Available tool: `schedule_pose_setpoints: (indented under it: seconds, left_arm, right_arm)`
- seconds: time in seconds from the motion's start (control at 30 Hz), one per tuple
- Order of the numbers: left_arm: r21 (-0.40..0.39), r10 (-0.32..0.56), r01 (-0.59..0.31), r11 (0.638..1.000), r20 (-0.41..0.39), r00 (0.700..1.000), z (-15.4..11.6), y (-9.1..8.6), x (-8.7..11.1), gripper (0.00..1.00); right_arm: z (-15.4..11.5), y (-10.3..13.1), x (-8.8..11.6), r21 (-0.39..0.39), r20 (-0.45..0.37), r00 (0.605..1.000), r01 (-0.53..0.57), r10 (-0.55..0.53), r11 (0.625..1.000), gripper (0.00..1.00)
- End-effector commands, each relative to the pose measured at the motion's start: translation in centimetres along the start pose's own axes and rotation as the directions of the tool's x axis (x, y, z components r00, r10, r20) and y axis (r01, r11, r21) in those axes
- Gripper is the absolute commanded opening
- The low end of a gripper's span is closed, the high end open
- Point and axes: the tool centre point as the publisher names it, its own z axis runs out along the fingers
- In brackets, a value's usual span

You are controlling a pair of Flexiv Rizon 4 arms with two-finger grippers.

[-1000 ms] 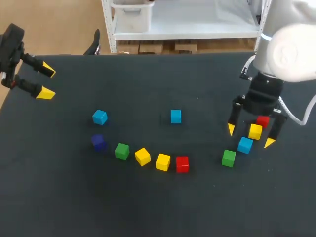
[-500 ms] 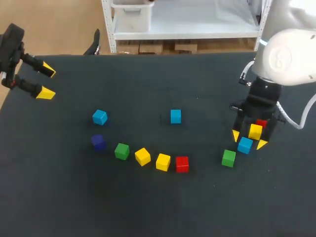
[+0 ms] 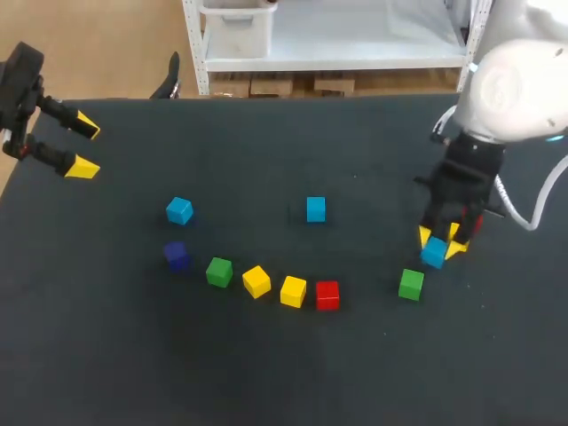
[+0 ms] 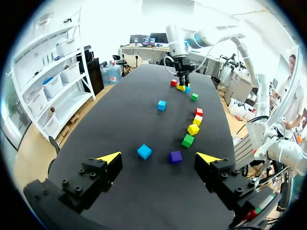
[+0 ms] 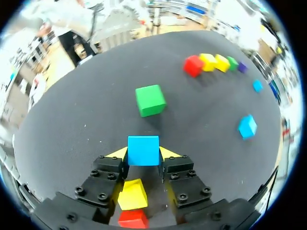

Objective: Place the blue cubes, place green cubes on the blue cubes, place the yellow cubes on the green cubes, then place the red cubes on the yellow cubes, and place purple cube on the red cubes.

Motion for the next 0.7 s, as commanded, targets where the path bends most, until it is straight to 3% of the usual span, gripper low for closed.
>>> schedule_pose_setpoints:
  seconds: [0.03,0.2,0.4,0.7]
  left_arm:
    - [0.003,0.003,-0.003,1.000,0.002,1.000,0.0,0.1,0.1,1.00]
    - [0.003,0.003,-0.003,1.000,0.002,1.000,0.0,0.1,0.1,1.00]
    - [0.003,0.003,-0.003,1.000,0.002,1.000,0.0,0.1,0.1,1.00]
    - [0.003,0.003,-0.003,1.000,0.002,1.000,0.0,0.1,0.1,1.00]
  right_arm:
    - [-1.1,-1.2,-0.4,0.045,0.023,0.984,-0.175,0.174,0.984,0.00]
    - [-0.5,-3.7,-1.2,0.126,0.009,0.927,-0.372,0.374,0.919,0.00]
    - [0.9,-7.0,-1.8,0.237,0.007,0.826,-0.548,0.563,0.802,0.00]
    - [0.6,-10.4,-1.1,0.265,0.080,0.654,-0.741,0.752,0.616,0.00]
